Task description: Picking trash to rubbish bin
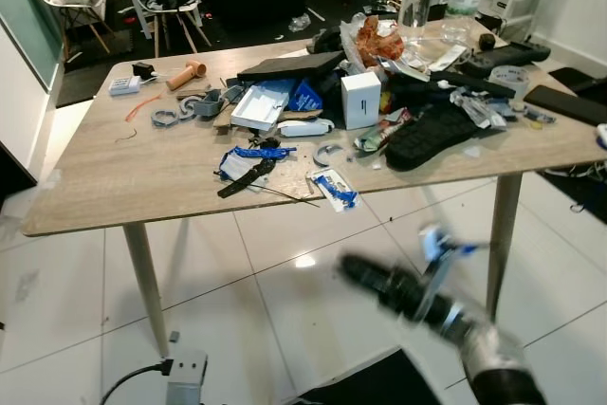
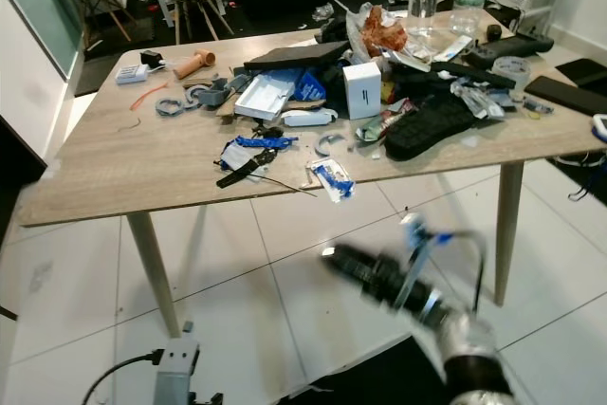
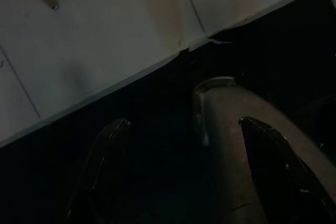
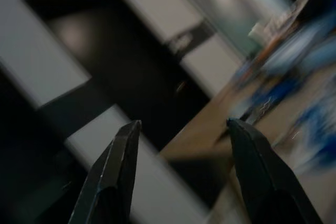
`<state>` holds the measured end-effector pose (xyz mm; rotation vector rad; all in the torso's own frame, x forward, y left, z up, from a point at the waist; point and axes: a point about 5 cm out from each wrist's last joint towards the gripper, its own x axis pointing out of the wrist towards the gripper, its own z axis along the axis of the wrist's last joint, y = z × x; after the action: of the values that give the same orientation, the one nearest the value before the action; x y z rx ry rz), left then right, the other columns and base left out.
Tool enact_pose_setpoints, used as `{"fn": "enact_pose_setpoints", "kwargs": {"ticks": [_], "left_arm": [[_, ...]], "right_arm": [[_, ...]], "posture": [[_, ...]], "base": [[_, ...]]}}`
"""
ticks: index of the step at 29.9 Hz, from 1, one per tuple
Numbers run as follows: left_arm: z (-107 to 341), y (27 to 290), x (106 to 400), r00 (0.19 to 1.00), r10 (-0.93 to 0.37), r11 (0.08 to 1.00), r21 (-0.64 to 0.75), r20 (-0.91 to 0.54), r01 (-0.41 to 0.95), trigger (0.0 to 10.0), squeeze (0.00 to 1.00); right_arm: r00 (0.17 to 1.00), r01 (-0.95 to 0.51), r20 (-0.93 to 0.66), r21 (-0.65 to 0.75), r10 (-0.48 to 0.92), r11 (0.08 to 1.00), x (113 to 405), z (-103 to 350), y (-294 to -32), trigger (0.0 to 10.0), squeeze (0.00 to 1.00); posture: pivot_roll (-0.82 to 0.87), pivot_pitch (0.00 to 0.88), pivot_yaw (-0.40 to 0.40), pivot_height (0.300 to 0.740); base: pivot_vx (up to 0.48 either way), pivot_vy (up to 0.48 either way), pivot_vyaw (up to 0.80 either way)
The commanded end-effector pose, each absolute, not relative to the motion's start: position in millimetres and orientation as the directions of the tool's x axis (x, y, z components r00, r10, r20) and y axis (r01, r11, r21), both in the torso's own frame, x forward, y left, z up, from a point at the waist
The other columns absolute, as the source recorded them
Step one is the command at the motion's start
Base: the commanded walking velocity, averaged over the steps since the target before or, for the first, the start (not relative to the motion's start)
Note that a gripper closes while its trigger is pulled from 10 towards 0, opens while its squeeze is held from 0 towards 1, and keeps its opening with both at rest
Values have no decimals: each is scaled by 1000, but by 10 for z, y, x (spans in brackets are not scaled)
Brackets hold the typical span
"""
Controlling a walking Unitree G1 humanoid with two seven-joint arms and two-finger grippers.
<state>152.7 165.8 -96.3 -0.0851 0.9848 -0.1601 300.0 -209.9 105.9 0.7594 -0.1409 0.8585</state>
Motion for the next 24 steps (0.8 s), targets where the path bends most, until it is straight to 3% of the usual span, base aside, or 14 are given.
{"fn": "enact_pose_setpoints", "kwargs": {"ticks": [1, 5, 10, 16, 24], "left_arm": [[-983, 1676, 1479, 522, -174, 985, -138, -835, 108, 10000, 0], [-980, 1674, 1486, 521, -178, 984, -136, -835, 119, 10000, 0], [-984, 1687, 1470, 513, -185, 981, -131, -838, 141, 10000, 0], [-995, 1705, 1431, 507, -184, 981, -129, -842, 143, 10000, 0], [-1034, 1747, 1290, 481, -192, 978, -127, -855, 164, 10000, 0]], "right_arm": [[778, -611, 373, 635, 506, 472, 2998, 891, -2223, 10000, 0], [857, -503, 336, 711, 391, 491, 3003, 847, -2340, 10000, 0], [892, -427, 284, 784, 351, 450, 3000, 763, -2225, 10000, 0], [934, -318, 185, 821, 306, 474, 3074, 623, -2173, 10000, 0], [912, -328, 161, 837, 376, 438, 3244, 664, -1846, 10000, 0]], "posture": [[-128, 38, 130, 740], [-131, 41, 133, 740], [-133, 47, 142, 740], [-123, 61, 151, 740], [-94, 107, 171, 740]], "base": [[0, 0, 0], [0, 0, 0], [0, 0, 0], [0, 0, 0], [0, 0, 0]]}}
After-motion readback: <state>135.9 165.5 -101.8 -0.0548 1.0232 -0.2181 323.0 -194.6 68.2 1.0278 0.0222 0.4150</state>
